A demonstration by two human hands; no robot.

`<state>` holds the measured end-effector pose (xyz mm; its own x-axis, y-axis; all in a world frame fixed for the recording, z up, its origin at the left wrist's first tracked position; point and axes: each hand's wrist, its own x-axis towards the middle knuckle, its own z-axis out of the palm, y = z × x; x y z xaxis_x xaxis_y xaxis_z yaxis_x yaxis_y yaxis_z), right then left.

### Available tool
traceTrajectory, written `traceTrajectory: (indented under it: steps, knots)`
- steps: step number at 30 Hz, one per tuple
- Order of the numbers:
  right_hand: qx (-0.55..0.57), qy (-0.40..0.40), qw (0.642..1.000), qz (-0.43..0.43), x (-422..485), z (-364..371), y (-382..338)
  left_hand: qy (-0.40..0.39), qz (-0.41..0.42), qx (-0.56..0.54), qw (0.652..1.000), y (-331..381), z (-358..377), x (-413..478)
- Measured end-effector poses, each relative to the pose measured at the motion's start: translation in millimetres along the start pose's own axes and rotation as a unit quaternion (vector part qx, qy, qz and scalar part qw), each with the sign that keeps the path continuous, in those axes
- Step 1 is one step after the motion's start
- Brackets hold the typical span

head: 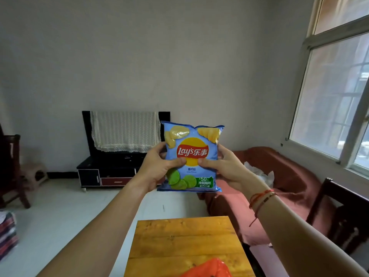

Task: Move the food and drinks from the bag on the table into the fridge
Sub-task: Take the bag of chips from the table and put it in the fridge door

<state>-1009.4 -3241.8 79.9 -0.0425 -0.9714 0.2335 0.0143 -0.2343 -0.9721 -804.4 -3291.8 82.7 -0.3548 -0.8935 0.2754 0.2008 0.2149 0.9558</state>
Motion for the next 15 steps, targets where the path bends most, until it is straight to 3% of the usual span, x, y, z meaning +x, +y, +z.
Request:
traceTrajectory:
  steps: [15]
  knots:
    - [0.006, -0.107, 0.994, 0.006, 36, 51, 12, 0.092, 0.008, 0.049, 0.995, 3, -58, -22]
